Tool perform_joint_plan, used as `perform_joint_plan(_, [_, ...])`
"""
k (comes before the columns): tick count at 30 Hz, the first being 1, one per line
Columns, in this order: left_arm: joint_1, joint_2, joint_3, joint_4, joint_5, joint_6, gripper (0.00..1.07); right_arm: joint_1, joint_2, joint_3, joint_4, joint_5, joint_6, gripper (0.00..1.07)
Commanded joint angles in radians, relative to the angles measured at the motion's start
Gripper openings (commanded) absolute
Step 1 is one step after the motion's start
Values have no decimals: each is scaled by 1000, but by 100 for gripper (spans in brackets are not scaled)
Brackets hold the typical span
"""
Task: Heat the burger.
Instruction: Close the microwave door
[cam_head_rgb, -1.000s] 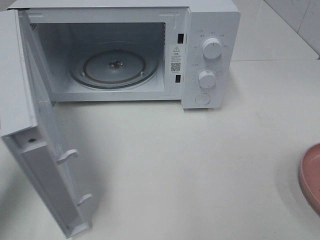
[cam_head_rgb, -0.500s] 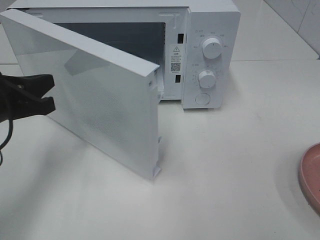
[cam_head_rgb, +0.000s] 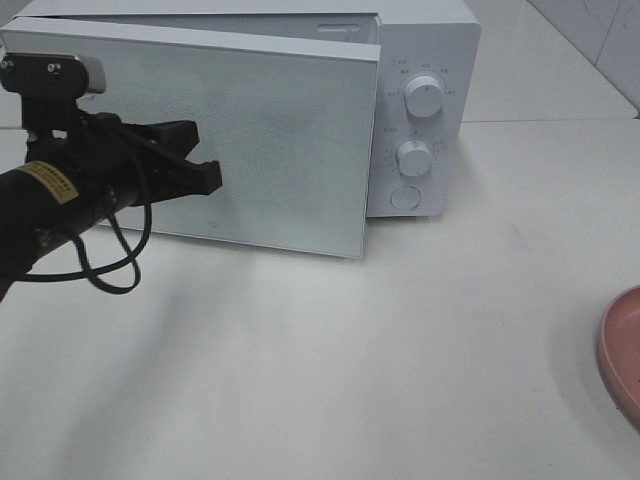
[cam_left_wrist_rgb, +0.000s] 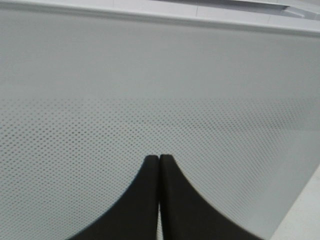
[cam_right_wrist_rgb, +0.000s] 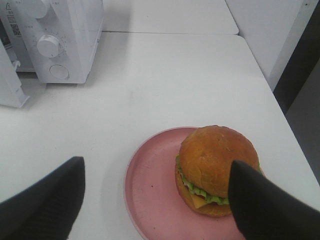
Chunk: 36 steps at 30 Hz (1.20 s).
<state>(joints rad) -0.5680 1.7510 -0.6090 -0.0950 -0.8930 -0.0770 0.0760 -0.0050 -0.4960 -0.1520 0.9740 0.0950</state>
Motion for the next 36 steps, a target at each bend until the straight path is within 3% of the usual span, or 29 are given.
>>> perform_joint_plan(1, [-22, 23, -53, -42, 15, 9, 0, -7, -24, 2, 3, -13, -10, 74])
perform_joint_plan(14, [-56, 173, -306, -60, 101, 8, 0, -7, -24, 2, 3, -13, -10, 74])
perform_joint_plan(21, [-56, 230, -430, -140, 156, 27, 0, -7, -24, 2, 3, -13, -10, 74])
perform_joint_plan(23, [-56, 236, -441, -148, 156, 38, 0, -7, -24, 2, 3, -13, -10, 74])
perform_joint_plan(24, [-56, 248, -468, -176, 163, 77, 0, -7, -24, 2, 3, -13, -10, 74])
perform_joint_plan(27, [-56, 258, -498, -228, 179, 123, 0, -7, -24, 2, 3, -13, -10, 74])
perform_joint_plan(36, [-84, 229, -499, -205, 312, 127, 0, -7, -24, 2, 3, -13, -10, 74])
